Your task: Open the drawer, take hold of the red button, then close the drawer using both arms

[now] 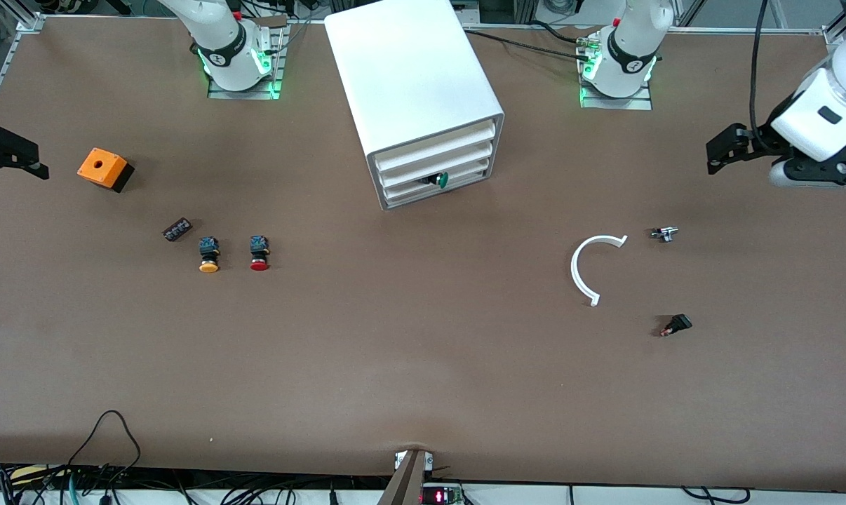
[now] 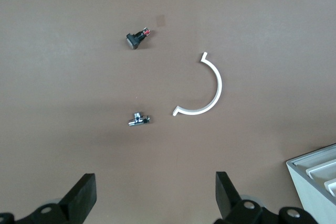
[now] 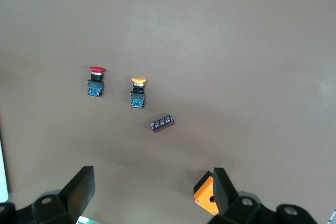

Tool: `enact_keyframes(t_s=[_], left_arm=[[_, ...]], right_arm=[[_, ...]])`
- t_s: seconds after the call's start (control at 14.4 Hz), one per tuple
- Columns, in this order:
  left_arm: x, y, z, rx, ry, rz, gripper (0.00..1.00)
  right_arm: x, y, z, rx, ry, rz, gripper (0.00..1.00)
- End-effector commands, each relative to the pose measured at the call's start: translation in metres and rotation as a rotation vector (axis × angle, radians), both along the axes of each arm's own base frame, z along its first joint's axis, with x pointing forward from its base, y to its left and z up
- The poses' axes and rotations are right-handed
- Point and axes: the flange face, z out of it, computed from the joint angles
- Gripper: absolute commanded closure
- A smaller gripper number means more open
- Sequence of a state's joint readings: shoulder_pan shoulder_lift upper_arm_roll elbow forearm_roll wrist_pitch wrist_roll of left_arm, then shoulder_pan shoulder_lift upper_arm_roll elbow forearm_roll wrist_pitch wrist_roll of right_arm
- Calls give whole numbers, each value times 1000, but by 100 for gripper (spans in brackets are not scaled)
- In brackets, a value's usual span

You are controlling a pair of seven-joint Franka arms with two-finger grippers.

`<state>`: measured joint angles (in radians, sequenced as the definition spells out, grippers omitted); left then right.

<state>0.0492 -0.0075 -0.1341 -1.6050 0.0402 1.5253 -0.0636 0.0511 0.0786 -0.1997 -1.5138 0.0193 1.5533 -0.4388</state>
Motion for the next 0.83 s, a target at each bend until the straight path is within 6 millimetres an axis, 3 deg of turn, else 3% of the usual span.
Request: enact_keyframes(t_s=[0.0,0.14,0.42,0.63,0.77], left_arm=[[-4,1,1,-12,15,-1,0],[4,10,5,-17,11,3,0],[6,7,3,-12,14,-7,0],[10,5,0,-12,12,-10,0],[11,5,-2,-12,15,-11,0]], right_arm=[[-5,5,6,14,22,22,0],[-6,7,3,15,39,52,0],[-2,8,-3,-19,18,51,0],[-19,7,-3,-12,-30,46,0],[-21,8,-3,-12,-30,47,0]])
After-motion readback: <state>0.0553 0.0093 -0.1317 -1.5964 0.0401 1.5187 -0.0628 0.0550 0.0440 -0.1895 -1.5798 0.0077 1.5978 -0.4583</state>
